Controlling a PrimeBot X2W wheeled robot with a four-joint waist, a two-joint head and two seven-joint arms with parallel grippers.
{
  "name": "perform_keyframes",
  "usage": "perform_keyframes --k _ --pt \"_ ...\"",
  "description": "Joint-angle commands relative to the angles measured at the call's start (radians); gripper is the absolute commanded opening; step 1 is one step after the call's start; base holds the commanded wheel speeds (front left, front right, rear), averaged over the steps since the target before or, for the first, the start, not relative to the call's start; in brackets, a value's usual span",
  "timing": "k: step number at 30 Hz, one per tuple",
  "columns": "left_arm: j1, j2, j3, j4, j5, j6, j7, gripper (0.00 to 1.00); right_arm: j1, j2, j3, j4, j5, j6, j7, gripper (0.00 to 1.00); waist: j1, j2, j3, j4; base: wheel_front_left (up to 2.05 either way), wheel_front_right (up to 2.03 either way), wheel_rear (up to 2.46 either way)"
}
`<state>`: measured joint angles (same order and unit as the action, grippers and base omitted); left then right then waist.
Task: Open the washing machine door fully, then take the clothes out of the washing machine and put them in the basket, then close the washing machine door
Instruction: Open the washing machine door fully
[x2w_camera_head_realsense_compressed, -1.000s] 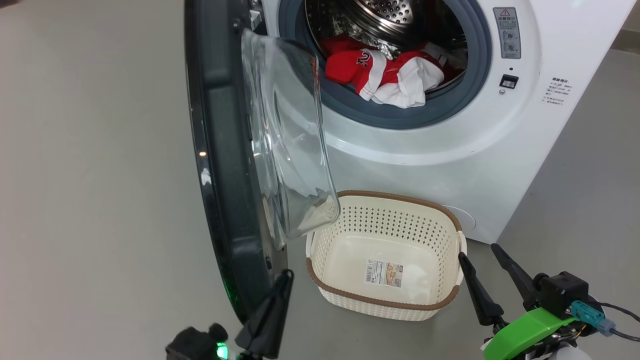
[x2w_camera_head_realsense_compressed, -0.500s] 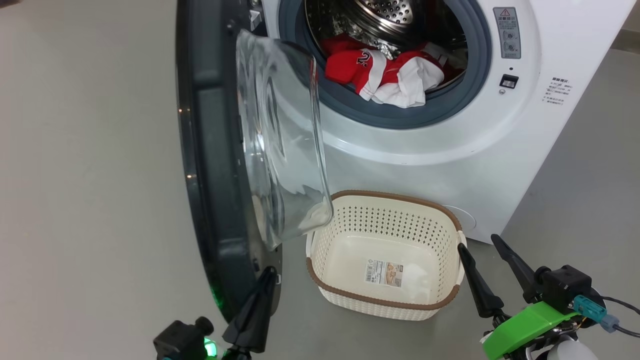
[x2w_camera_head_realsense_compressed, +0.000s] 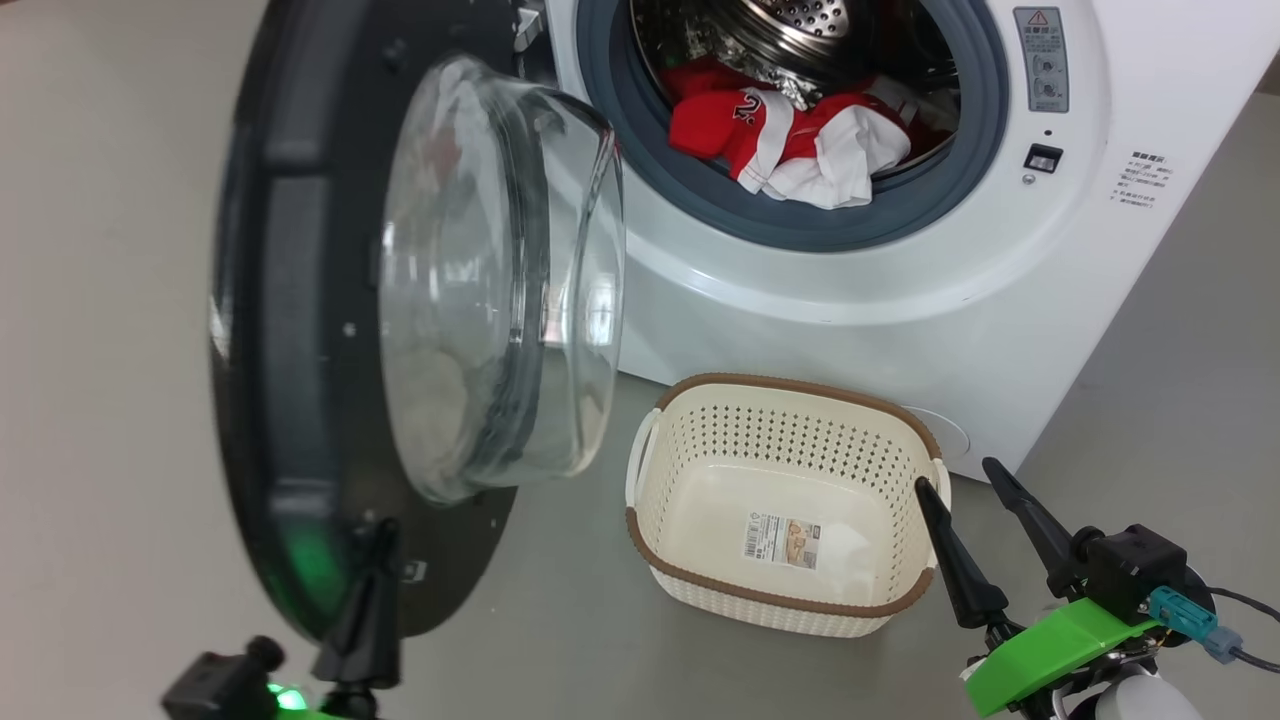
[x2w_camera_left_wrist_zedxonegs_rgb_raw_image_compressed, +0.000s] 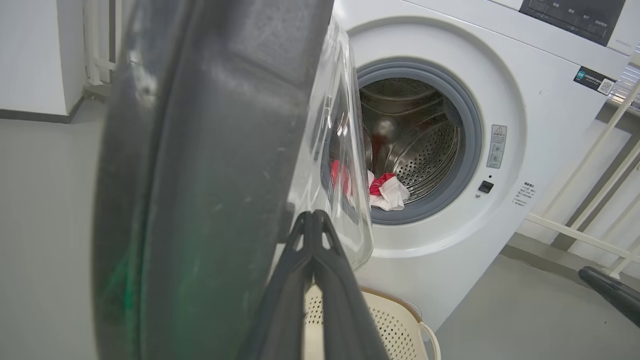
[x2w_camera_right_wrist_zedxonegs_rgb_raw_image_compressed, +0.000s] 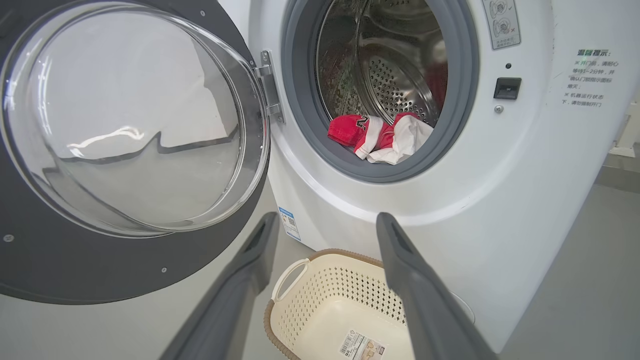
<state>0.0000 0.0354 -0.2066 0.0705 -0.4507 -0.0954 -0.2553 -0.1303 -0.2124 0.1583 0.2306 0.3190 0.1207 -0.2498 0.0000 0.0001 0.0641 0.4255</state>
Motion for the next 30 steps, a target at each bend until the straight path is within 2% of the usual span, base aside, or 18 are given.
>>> perform_keyframes --k 1,9,20,30 --pt "-0.02 0.024 0.075 -0.024 0.013 0.011 -0.006 0.0 -0.033 -0.004 0.021 -0.03 -0.003 0.01 -0.012 1.0 0.0 -0.0001 0.005 0.003 0.0 0.0 0.0" --pt "-0.07 0.045 0.232 0.006 0.02 0.0 -0.006 0.0 -0.054 -0.011 0.03 -0.031 -0.005 0.01 -0.012 1.0 0.0 -0.0001 0.037 0.003 0.0 0.0 0.0" --pt "-0.19 0.085 0.416 0.119 0.053 -0.021 -0.006 0.0 -0.084 -0.023 0.04 -0.023 -0.007 0.01 -0.012 1.0 0.0 -0.0001 0.087 -0.007 0.0 0.0 0.0" --pt "-0.309 0.131 0.539 0.249 0.075 -0.033 -0.006 0.0 -0.117 -0.041 0.053 -0.016 -0.008 0.01 -0.012 1.0 0.0 -0.0001 0.131 -0.029 0.0 0.0 0.0"
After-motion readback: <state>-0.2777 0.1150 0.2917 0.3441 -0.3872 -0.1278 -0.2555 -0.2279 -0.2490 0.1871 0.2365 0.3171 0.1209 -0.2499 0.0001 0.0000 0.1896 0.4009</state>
